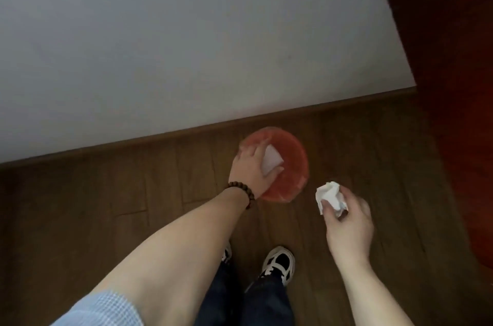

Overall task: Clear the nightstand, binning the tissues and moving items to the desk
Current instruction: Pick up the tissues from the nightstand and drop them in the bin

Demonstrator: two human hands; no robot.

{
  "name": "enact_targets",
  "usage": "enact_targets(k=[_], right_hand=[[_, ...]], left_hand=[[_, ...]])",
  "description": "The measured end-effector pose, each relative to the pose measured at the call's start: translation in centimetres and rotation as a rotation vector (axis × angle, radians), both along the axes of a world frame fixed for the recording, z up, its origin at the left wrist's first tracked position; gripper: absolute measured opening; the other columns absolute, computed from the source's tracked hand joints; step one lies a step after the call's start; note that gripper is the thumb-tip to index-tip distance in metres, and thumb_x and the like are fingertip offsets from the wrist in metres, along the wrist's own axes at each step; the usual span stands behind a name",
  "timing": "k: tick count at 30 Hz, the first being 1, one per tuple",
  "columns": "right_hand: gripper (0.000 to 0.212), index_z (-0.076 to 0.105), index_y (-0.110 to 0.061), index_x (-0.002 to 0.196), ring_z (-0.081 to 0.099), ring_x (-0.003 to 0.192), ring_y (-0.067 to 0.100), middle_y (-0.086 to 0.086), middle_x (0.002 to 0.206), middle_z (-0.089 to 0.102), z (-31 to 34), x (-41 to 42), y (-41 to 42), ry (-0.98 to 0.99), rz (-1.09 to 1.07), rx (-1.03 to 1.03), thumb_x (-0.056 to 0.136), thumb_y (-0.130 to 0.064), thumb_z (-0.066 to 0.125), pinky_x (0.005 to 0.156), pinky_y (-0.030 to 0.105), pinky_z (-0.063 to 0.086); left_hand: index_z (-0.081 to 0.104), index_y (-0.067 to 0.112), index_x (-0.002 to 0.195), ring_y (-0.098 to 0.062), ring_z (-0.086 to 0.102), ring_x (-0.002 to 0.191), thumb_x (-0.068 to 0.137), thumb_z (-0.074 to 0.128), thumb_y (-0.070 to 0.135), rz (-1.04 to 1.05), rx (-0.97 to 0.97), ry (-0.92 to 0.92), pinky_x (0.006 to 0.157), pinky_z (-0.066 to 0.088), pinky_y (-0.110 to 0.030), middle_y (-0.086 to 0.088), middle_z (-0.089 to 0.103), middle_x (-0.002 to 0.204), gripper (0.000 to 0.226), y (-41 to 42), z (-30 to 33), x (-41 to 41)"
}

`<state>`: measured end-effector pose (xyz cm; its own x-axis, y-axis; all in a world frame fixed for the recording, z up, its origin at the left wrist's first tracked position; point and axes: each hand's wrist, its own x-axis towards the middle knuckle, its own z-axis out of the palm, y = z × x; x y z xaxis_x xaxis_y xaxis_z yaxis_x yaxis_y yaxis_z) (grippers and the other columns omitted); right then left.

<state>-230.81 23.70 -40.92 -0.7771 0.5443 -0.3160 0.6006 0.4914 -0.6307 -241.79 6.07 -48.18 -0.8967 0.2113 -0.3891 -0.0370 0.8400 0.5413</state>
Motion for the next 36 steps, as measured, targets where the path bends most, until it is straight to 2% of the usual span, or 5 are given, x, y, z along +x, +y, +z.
enact_targets(k=[5,15,23,28,36], right_hand=[[0.038,0.059,-0.018,0.12,0.057,0.104,0.027,-0.004,0.107,0.05,-2.5,-0.4,0.3,-0.033,-0.046,0.004,0.083,-0.012,0.066,0.083,0.031,0.041],[0.036,0.055,-0.022,0.122,0.053,0.096,0.012,0.003,0.124,0.051,-3.9,-5.7,-3.3,-0.072,0.161,-0.034,0.087,-0.019,0.062,0.07,0.014,0.036],[0.07,0.029,-0.029,0.144,0.03,0.136,0.03,0.004,0.15,0.031,-6.4,-8.7,-4.1,-0.242,0.309,-0.037,0.084,-0.046,0.062,0.105,0.053,0.037],[0.078,0.016,-0.034,0.146,0.019,0.141,0.03,0.003,0.156,0.02,-2.3,-7.4,-2.8,-0.326,0.336,0.097,0.081,-0.07,0.04,0.109,0.055,0.03],[0.066,0.021,-0.031,0.146,0.013,0.144,0.023,0.003,0.155,0.023,12.9,-5.0,-3.5,-0.183,0.453,0.212,0.089,-0.056,0.044,0.112,0.05,0.027]], left_hand=[[0.016,0.029,0.149,-0.024,0.027,0.139,0.08,0.045,0.069,-0.059,0.026,-0.063,0.113,0.023,-0.046,-0.003,0.031,0.153,0.085,-0.8,-2.2,0.6],[0.041,0.017,0.139,-0.018,0.038,0.132,0.091,0.049,0.045,0.13,-0.073,0.138,0.109,0.025,-0.037,-0.004,0.047,0.14,0.056,-4.7,3.8,4.0],[0.034,0.019,0.144,-0.016,0.026,0.14,0.09,0.041,0.054,0.199,-0.134,0.074,0.114,0.018,-0.038,-0.002,0.038,0.148,0.065,-6.1,5.7,4.6],[0.034,0.02,0.143,-0.018,0.028,0.139,0.09,0.038,0.057,0.229,-0.143,0.102,0.113,0.018,-0.04,-0.003,0.04,0.147,0.065,-6.5,9.5,3.5],[0.039,0.014,0.141,-0.025,0.035,0.136,0.09,0.046,0.05,0.197,-0.155,0.204,0.111,0.027,-0.045,-0.01,0.044,0.144,0.063,-6.8,22.9,3.0]])
